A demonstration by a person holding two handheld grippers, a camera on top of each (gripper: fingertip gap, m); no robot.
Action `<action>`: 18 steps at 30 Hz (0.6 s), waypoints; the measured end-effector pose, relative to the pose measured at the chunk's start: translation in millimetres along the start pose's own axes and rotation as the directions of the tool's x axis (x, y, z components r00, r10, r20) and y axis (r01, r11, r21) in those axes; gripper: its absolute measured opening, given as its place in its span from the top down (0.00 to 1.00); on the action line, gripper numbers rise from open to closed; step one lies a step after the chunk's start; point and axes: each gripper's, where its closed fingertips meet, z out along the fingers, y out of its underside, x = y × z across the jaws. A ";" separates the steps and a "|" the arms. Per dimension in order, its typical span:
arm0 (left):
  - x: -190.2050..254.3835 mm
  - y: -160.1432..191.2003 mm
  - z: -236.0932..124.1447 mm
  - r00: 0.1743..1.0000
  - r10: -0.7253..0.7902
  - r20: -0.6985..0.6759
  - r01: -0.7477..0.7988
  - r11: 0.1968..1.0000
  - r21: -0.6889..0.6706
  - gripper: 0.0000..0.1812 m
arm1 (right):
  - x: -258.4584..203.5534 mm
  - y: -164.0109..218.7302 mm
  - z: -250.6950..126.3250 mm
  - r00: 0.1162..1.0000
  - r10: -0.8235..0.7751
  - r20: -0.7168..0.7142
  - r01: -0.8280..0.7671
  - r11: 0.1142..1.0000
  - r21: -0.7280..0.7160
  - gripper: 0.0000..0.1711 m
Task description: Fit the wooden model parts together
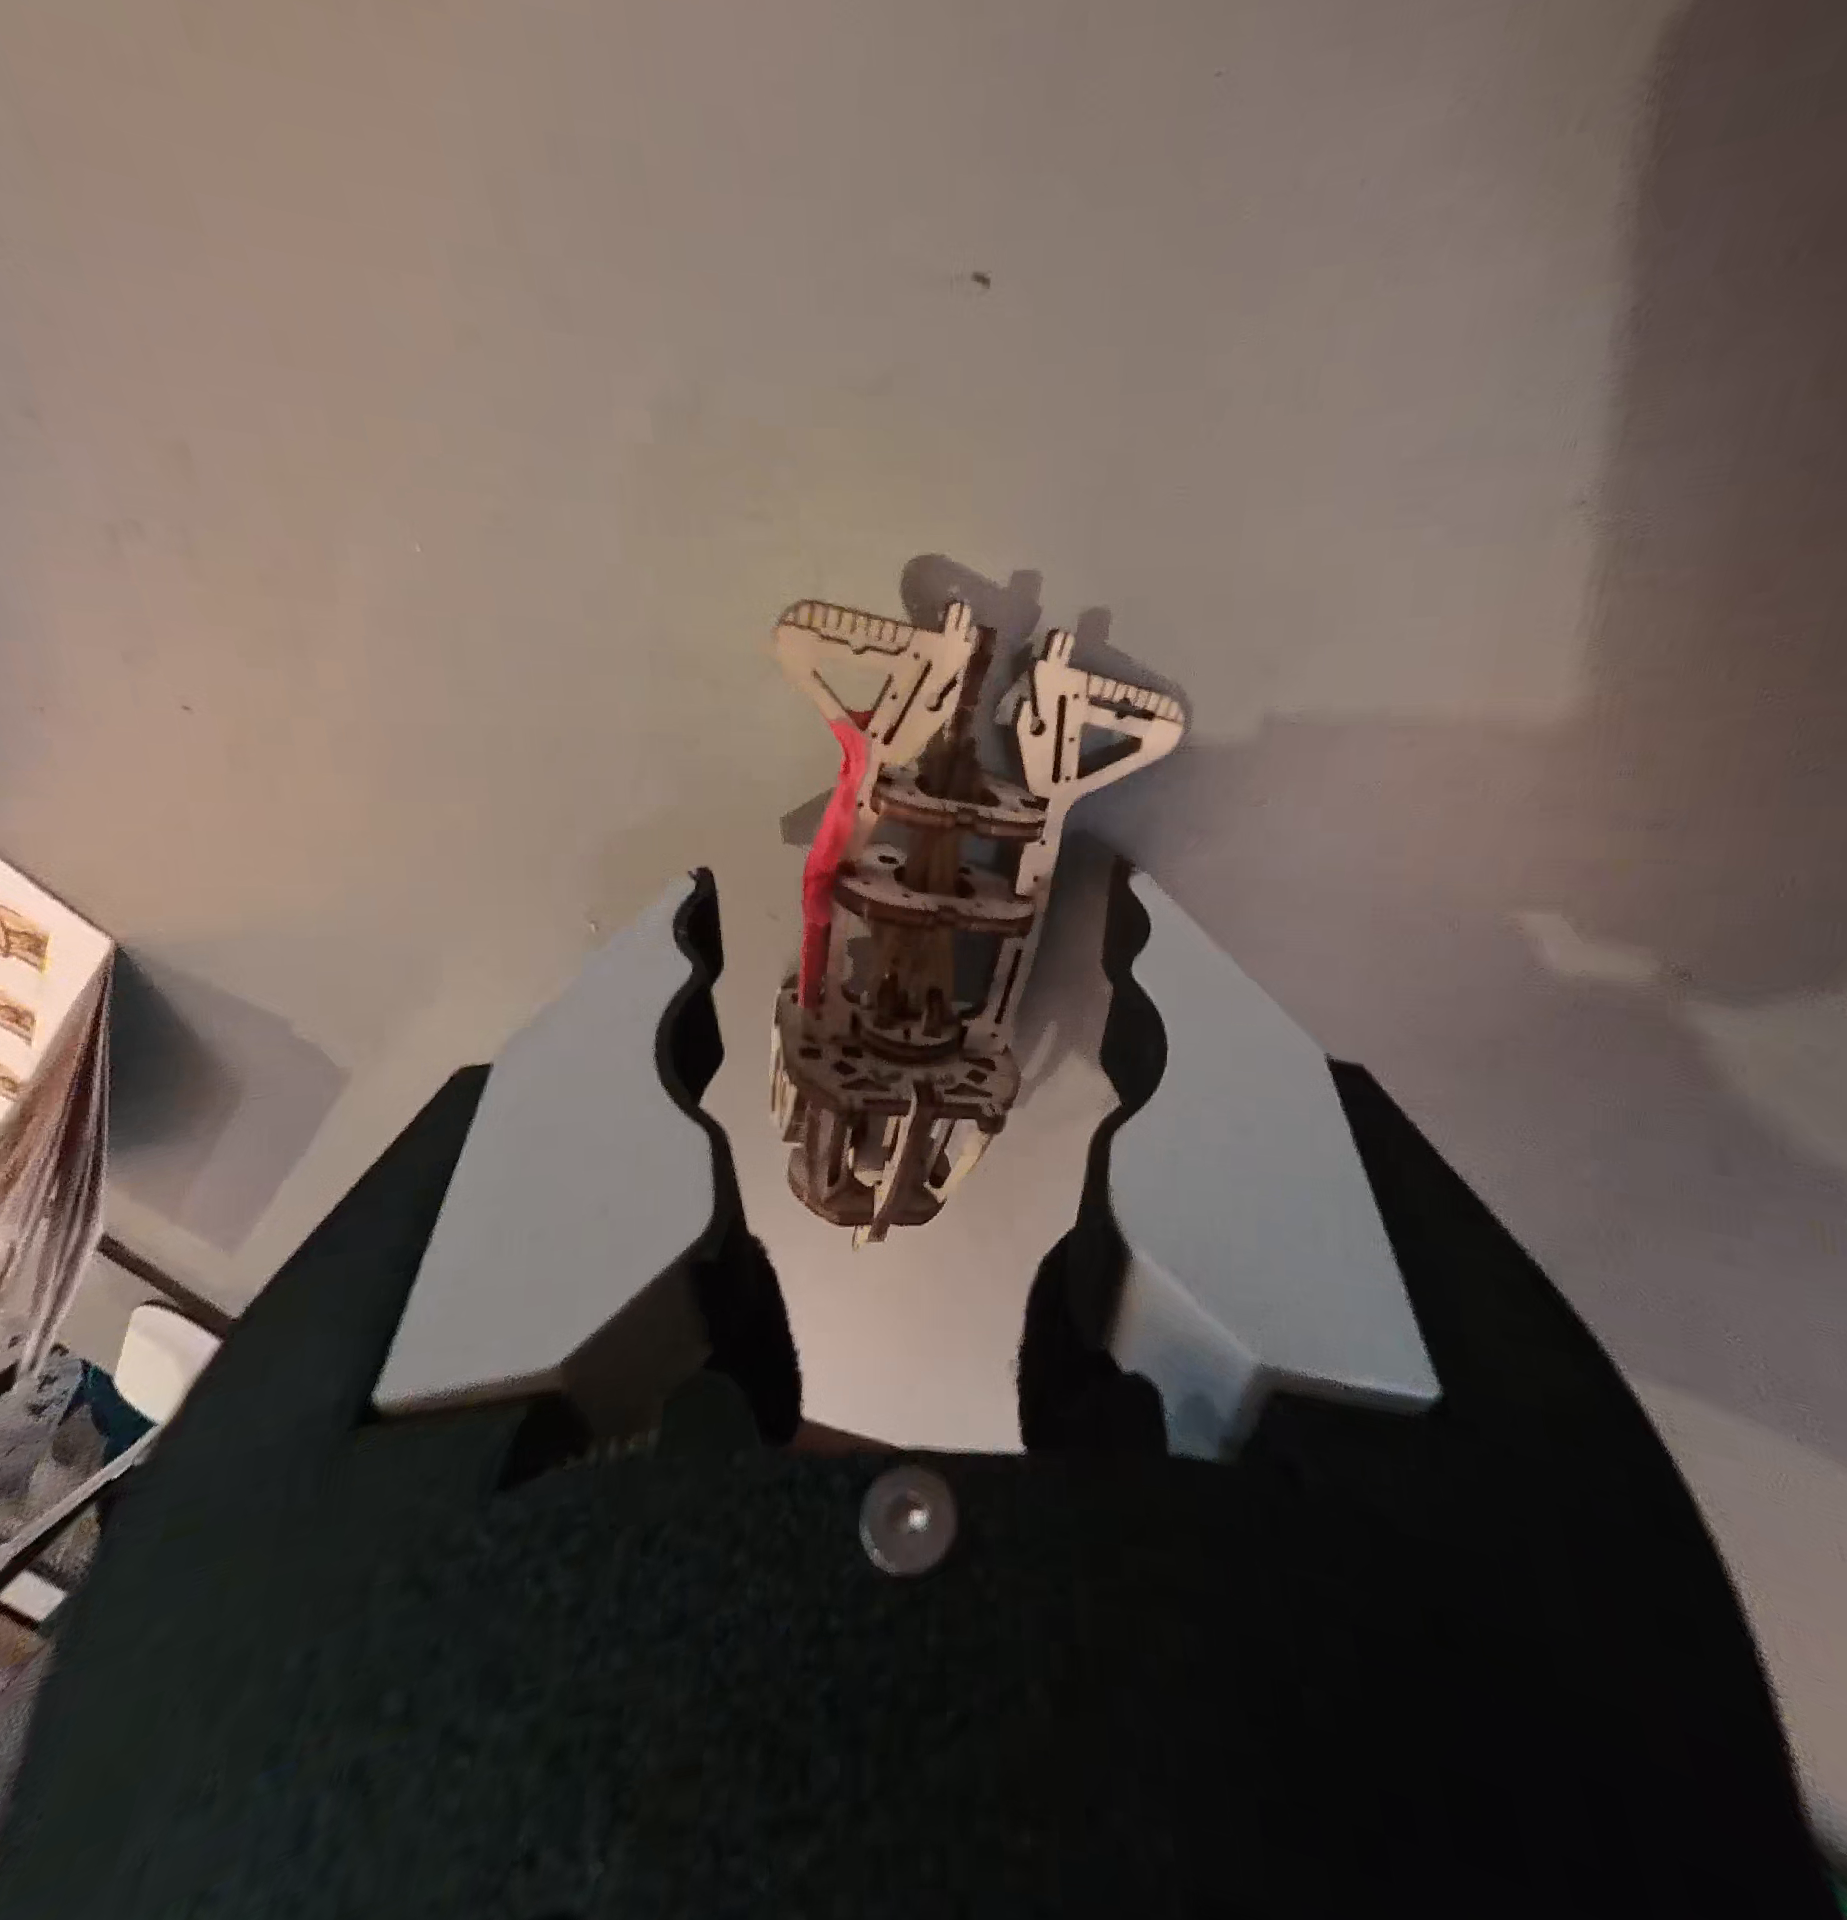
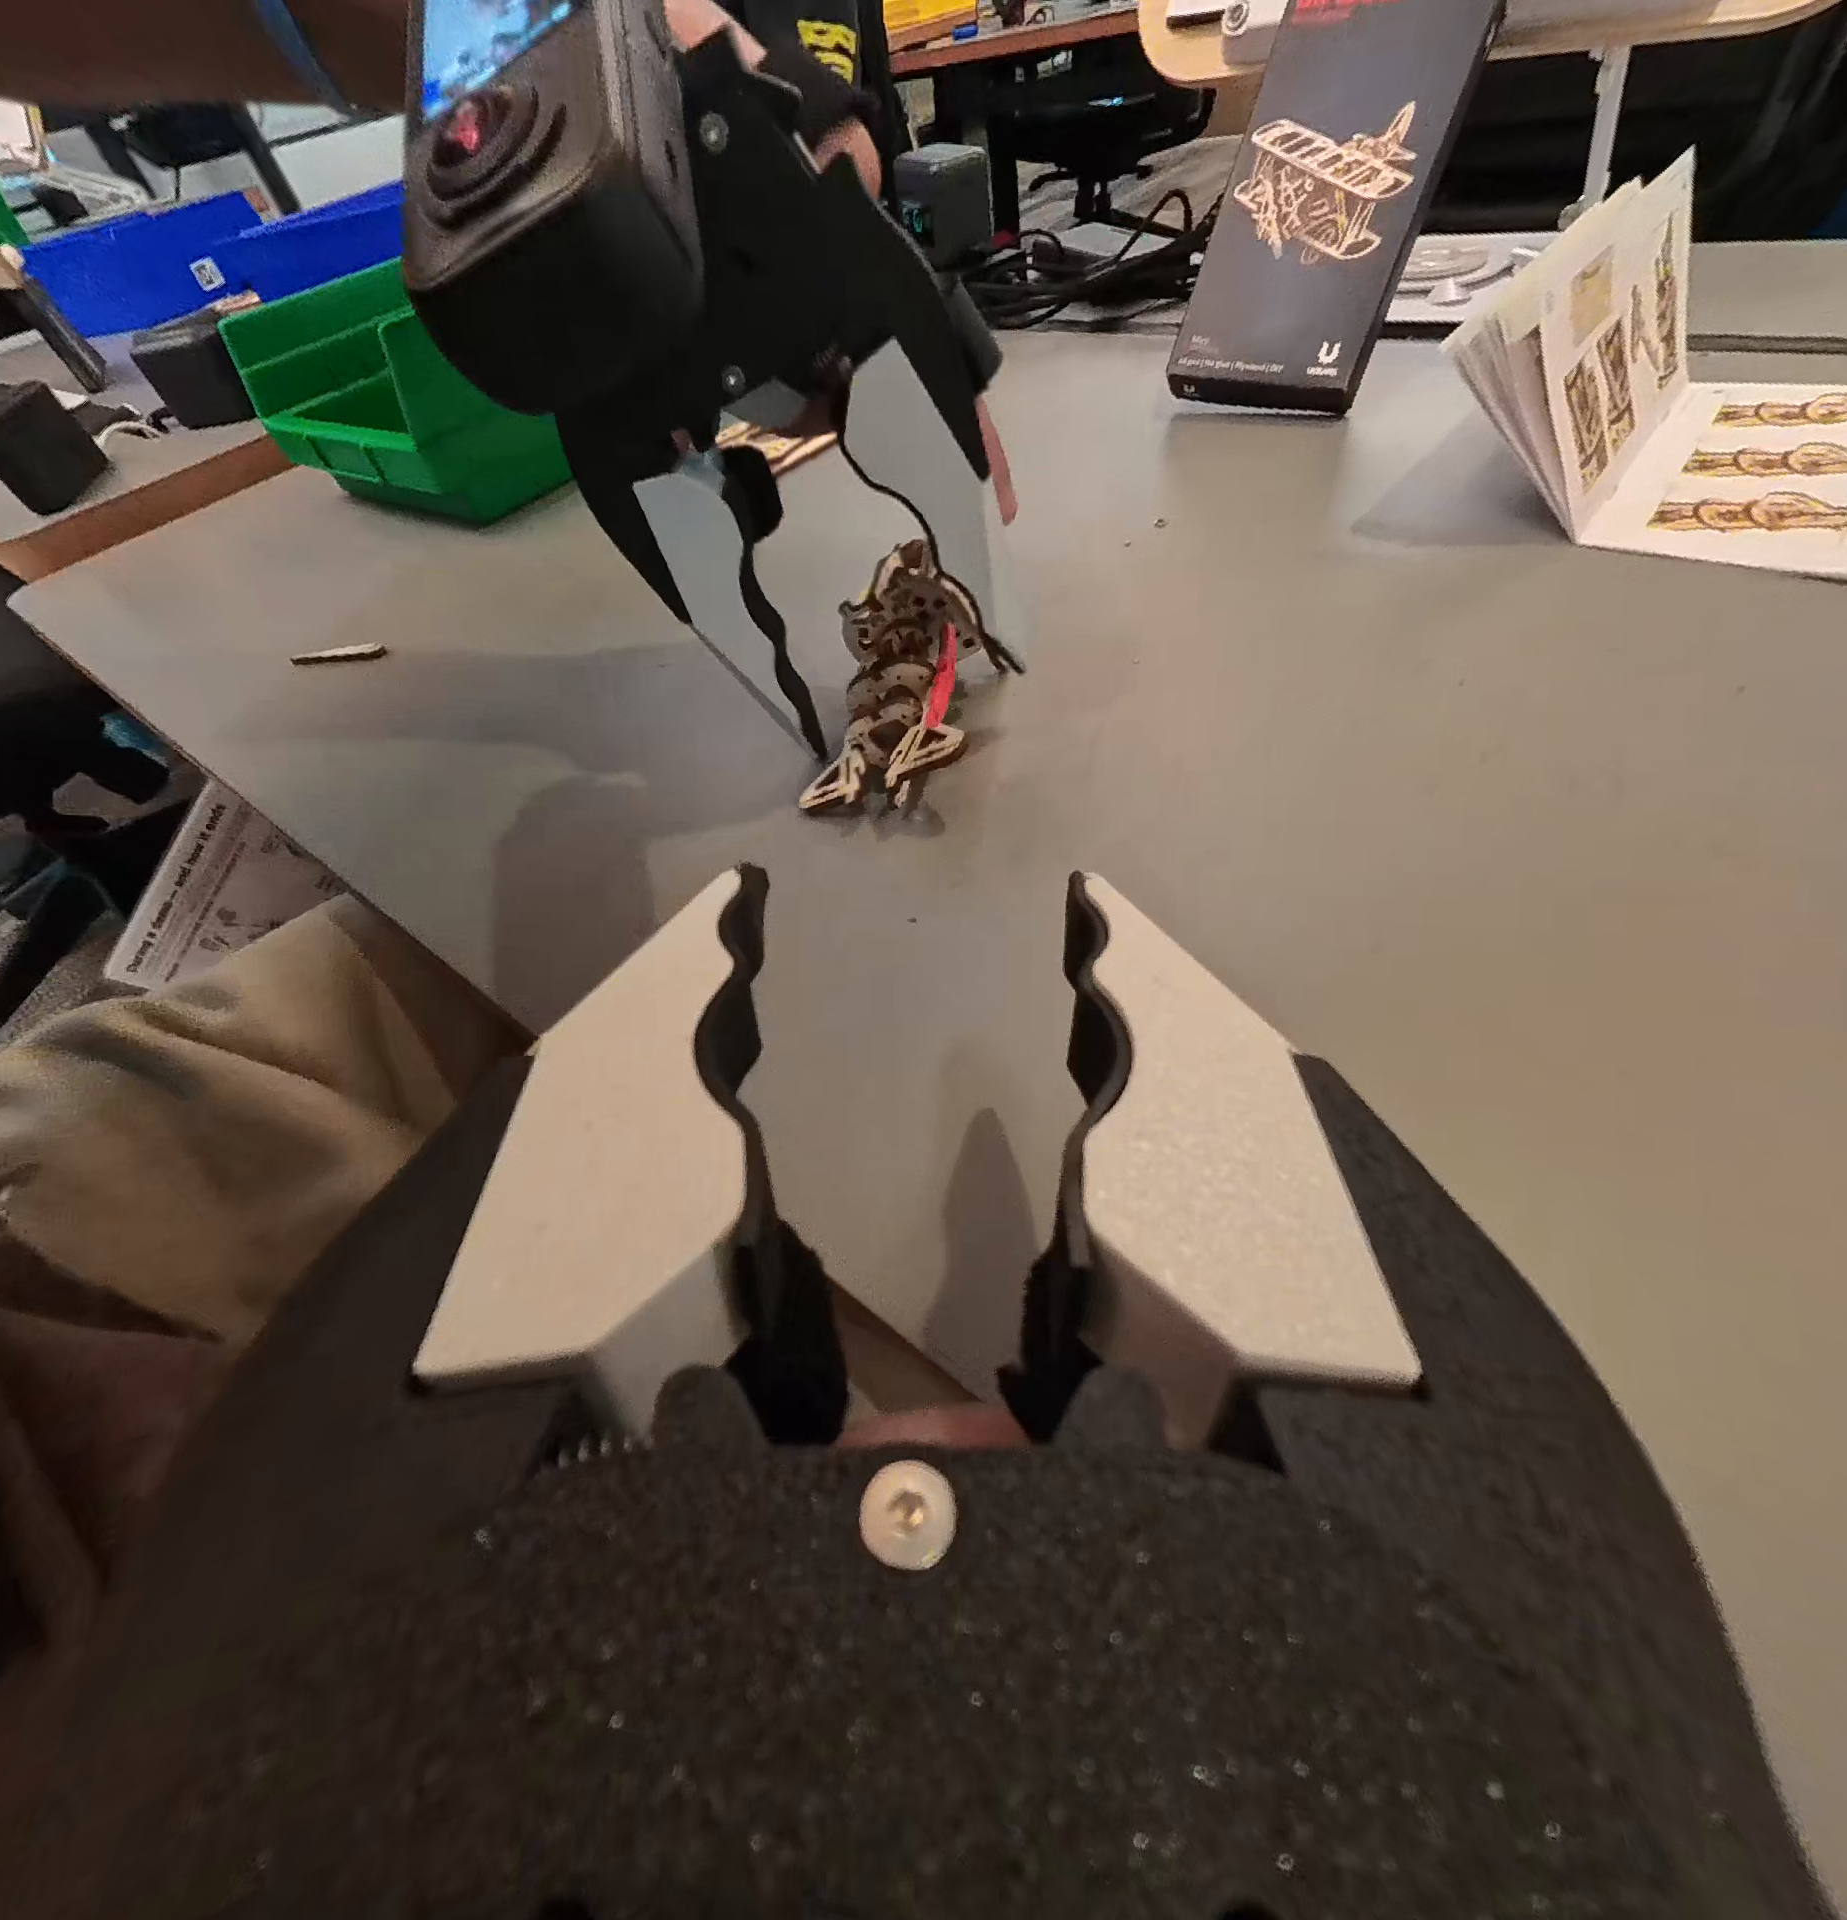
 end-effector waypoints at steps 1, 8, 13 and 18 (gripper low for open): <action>0.1 0.0 0.2 1.000 0.001 -0.002 -0.001 1.000 -0.007 0.61 | 0.6 -0.6 2.1 1.000 -0.009 0.010 0.009 1.000 -0.007 0.67; 7.0 -1.8 1.6 0.991 -0.104 -0.081 0.104 0.995 -0.007 0.64 | 0.8 1.2 20.5 0.989 -0.024 0.148 0.036 0.996 -0.083 0.65; 10.0 -1.1 3.2 0.976 -0.150 -0.155 0.149 0.989 -0.021 0.74 | 0.0 -0.4 29.0 0.975 0.010 0.221 0.014 0.994 -0.107 0.64; 8.8 -8.7 -10.1 0.930 -0.276 -0.241 0.308 0.945 0.106 0.74 | 0.8 -6.5 34.8 0.970 0.024 0.240 -0.002 0.996 -0.091 0.64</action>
